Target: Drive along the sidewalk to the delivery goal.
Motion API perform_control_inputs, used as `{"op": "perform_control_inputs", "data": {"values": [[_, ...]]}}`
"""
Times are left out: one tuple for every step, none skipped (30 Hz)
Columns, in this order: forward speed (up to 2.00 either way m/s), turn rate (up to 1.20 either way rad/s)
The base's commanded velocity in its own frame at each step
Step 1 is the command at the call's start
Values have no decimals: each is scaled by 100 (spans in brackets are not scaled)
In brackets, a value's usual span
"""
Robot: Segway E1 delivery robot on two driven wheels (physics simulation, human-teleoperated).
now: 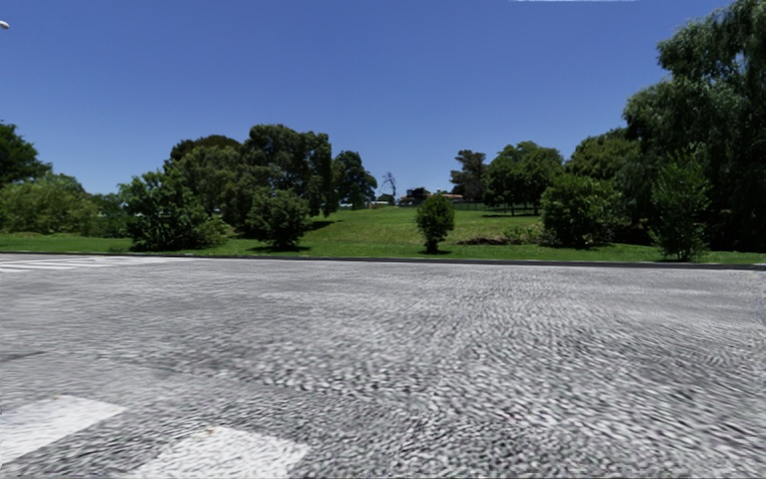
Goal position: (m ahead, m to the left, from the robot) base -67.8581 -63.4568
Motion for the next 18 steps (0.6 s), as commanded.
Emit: {"op": "perform_control_inputs", "data": {"values": [[-40,-36],[-40,-36],[-40,-36],[-40,-37],[-40,-37],[-40,-38],[-40,-38],[-40,-38],[-40,-38],[-41,-38],[-41,-38],[-41,-38],[-42,-38],[-42,-38],[-42,-38],[-42,-38],[-43,-38],[-43,-38]]}}
